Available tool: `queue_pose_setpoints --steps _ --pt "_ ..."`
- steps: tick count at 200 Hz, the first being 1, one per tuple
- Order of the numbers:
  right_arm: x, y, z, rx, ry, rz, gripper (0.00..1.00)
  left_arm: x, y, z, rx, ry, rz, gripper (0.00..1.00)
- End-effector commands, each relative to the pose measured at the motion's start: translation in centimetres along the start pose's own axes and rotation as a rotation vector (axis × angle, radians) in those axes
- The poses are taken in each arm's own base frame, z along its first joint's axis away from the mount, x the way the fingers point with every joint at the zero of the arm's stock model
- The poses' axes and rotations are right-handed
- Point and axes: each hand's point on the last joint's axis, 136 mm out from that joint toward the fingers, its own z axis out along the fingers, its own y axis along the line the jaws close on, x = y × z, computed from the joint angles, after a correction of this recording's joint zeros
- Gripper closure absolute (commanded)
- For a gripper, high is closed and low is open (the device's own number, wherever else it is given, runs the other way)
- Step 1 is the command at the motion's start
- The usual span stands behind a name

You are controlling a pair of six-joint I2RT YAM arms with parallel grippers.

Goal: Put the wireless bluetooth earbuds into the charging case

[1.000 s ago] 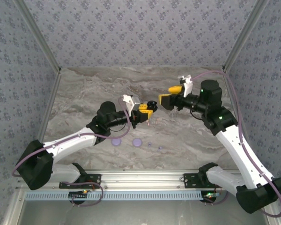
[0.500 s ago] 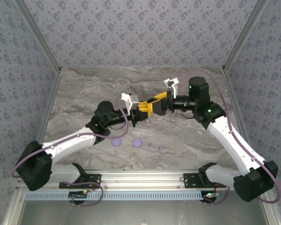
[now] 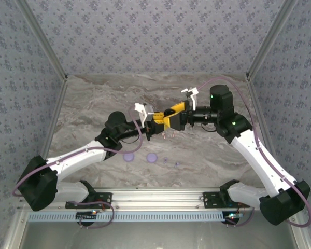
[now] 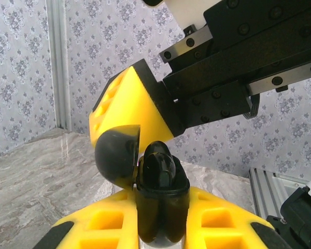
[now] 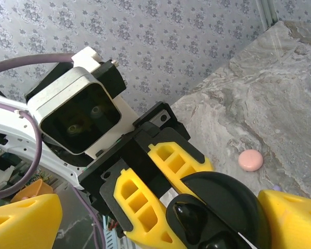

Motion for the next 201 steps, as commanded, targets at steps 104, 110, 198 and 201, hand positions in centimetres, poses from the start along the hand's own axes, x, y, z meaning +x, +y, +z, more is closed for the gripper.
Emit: queue_pose_setpoints --steps 104,110,198,201 --pt "-1.8 -5.2 -5.4 0.519 -0.116 -0.086 0.00 1.4 2.7 0.3 -0.137 0.100 -0.049 1.00" --pt "-1.8 -5.8 -6.0 0.553 -0.135 -0.078 0.00 1.9 3.3 0.3 -0.162 0.119 -0.067 1.00" --pt "0.9 -10.7 -10.2 0.808 -0.190 0.075 0.00 11.7 19.0 -1.4 -0.520 0.395 -0.668 1.00" --pt "1.0 -10.8 -10.2 0.809 -0.189 0.077 0.00 12.1 19.5 -1.5 -0.532 0.407 -0.682 1.00"
